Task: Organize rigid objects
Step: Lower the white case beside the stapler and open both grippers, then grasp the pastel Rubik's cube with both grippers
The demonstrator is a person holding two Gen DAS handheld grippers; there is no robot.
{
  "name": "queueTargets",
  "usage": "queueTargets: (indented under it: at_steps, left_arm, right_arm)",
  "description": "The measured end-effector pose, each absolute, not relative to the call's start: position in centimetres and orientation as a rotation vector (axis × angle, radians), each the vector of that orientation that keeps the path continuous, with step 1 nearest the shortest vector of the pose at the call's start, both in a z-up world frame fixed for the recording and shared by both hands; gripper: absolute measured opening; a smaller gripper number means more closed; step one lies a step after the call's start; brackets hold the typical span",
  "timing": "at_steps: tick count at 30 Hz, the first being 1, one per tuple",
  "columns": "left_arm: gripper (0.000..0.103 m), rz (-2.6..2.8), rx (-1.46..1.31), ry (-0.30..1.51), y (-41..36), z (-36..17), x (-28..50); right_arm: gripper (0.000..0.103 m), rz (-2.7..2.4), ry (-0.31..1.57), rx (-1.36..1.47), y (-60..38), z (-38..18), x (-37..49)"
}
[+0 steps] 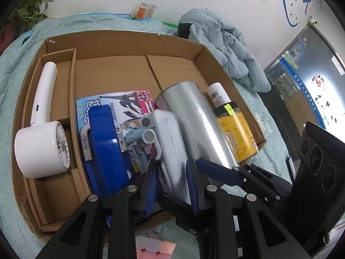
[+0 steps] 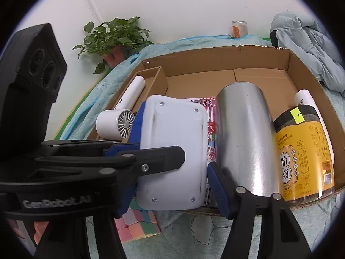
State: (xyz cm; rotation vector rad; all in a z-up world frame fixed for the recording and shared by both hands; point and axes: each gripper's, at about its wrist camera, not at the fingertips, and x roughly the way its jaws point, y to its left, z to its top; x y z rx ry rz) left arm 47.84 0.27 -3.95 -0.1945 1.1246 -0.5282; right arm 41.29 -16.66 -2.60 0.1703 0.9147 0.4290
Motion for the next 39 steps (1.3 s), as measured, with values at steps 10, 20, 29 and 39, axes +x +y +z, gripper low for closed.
queueTargets:
  at_steps: [10,20,29,39]
  left_arm:
    - [0.086,-0.413,-0.125,0.960,2.3,-0.8,45.6]
    - [0.086,-0.327,-0.242,0.959,7.8,-2.2,38.8]
    - [0.081,-0.304,-0.553,1.083,10.8,-8.6,34.1]
    - [0.064,-0.272,-0.618,1.103,10.9,-10.9,32.5]
  right_arm:
    - [0.086,0.344,0.787,0.105,-16.9,-1.6,39.1]
    - [0.102,0.504,0.682,0.088,-16.4,-1.8,35.1]
    - [0.102,0.775,0.800,0.001,-14.5,-6.7,33.7]
    - [0.074,0.986,0.890,-0.057,-11.0,-7.5,32.4]
